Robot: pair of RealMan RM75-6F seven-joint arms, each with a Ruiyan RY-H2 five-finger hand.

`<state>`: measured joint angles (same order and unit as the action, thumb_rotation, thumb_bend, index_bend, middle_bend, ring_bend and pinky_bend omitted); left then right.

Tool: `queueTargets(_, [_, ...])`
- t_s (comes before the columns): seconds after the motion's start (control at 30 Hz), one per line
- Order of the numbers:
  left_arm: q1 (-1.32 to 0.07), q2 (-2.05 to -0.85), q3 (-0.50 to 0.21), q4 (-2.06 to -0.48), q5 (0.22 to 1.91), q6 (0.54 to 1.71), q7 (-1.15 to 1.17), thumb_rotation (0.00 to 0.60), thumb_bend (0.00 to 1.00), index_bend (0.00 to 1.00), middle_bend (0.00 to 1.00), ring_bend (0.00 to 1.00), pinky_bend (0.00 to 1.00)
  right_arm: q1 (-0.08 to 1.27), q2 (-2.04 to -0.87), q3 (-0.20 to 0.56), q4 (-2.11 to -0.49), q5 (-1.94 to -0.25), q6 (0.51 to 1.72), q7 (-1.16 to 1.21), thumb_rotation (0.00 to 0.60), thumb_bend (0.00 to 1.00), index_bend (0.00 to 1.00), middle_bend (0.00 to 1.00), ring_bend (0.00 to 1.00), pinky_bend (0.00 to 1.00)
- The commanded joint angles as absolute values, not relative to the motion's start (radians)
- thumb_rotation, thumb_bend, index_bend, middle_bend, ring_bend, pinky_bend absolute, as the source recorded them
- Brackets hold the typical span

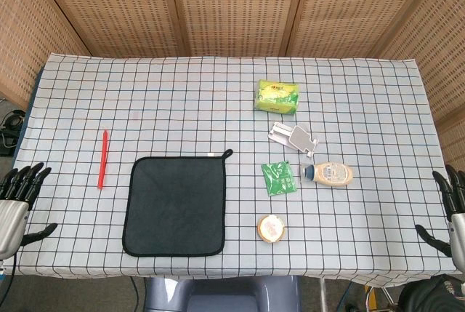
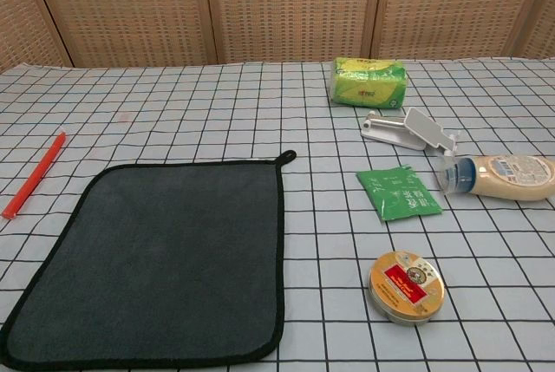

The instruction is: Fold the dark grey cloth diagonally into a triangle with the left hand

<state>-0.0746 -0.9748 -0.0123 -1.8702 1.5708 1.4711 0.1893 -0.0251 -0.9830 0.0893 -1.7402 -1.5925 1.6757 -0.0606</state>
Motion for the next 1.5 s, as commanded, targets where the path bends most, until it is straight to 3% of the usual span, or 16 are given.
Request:
queueTargets(0.03, [-0.157,-0.984,-0.048,-1.879,1.526,1.357,0.178,0.600,0.00,0.00,0.00,0.00,0.00,-0.023,-0.982,0.092,-1.738,-1.586,1.670,-0.057,0.600,0.00,0.04,0.00,0.00,0.00])
queueTargets(0.23, [-0.361,-1.030,-0.160,-1.886,1.398,1.119,0.204,0.600,0.00,0.00,0.00,0.00,0.00,-0.017,-0.981,0.106,-1.732,-1.549,1.657,-0.056,0.600,0.00,0.04,0.00,0.00,0.00])
queueTargets(0.37, [-0.495,-1.115,-0.234,-1.820,1.297,0.988,0.233,0.600,0.01,0.07,0.00,0.00,0.00,-0.014,-0.982,0.112,-1.729,-1.522,1.641,-0.055,0.600,0.00,0.04,0.00,0.00,0.00])
queueTargets(0.53, [-0.664,-1.258,-0.287,-1.668,1.182,0.827,0.262,0.600,0.14,0.24,0.00,0.00,0.00,-0.006,-0.982,0.122,-1.719,-1.485,1.617,-0.052,0.600,0.00,0.04,0.00,0.00,0.00])
queueTargets(0.6, [-0.723,-1.317,-0.288,-1.605,1.150,0.783,0.297,0.600,0.24,0.27,0.00,0.00,0.00,-0.005,-0.980,0.129,-1.716,-1.467,1.611,-0.046,0.600,0.00,0.04,0.00,0.00,0.00])
queueTargets(0.97, [-0.921,-1.598,-0.285,-1.311,1.004,0.680,0.398,0.600,0.39,0.32,0.00,0.00,0.00,-0.004,-0.970,0.146,-1.709,-1.418,1.596,-0.026,0.600,0.00,0.04,0.00,0.00,0.00])
queueTargets(1.5, [-1.068,-1.818,-0.280,-1.032,0.888,0.592,0.402,0.600,0.40,0.34,0.00,0.00,0.00,0.004,-0.957,0.159,-1.689,-1.370,1.557,0.012,0.600,0.00,0.05,0.00,0.00,0.00])
